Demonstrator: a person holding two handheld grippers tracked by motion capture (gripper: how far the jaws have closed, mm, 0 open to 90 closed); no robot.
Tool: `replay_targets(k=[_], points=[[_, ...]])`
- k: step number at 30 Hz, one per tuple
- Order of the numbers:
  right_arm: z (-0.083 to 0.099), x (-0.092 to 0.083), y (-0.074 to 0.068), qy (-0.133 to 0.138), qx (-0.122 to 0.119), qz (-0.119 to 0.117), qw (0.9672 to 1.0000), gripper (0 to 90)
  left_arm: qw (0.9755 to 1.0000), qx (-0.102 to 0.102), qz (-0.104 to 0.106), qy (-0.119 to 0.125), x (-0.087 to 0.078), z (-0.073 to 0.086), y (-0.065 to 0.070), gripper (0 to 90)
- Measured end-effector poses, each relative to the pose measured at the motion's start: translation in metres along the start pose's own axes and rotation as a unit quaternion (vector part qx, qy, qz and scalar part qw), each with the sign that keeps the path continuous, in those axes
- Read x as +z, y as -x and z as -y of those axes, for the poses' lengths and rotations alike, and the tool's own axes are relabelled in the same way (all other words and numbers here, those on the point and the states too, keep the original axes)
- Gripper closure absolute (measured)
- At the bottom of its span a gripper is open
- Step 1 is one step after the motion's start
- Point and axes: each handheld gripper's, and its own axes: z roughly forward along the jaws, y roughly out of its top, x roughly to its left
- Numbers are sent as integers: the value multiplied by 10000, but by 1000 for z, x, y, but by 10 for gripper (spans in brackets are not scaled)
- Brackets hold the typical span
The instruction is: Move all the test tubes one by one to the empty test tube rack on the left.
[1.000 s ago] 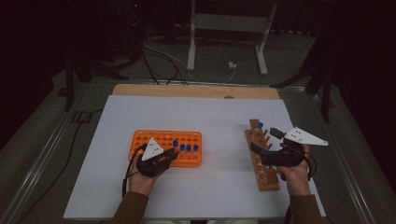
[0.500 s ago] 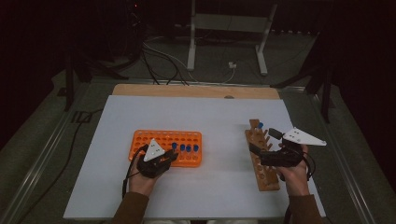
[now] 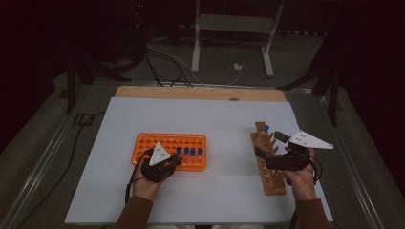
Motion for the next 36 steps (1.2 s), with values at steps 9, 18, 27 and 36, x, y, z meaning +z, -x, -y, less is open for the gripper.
replay_targets(k=[9, 18, 27, 36], points=[[0, 0, 0, -6, -6, -5, 10000, 14, 9999, 100, -34, -15, 0, 0, 2, 780], [0, 0, 1, -2, 2, 8, 10000, 14, 10000, 38, 1, -38, 0, -1, 1, 776], [0, 1, 2, -20, -6, 50, 10000, 14, 9999, -111, 23, -10, -2, -1, 0, 701], [-2, 0, 8, 8, -3, 178, 9998, 14, 9989, -344, 5, 307, -19, -4, -7, 539]])
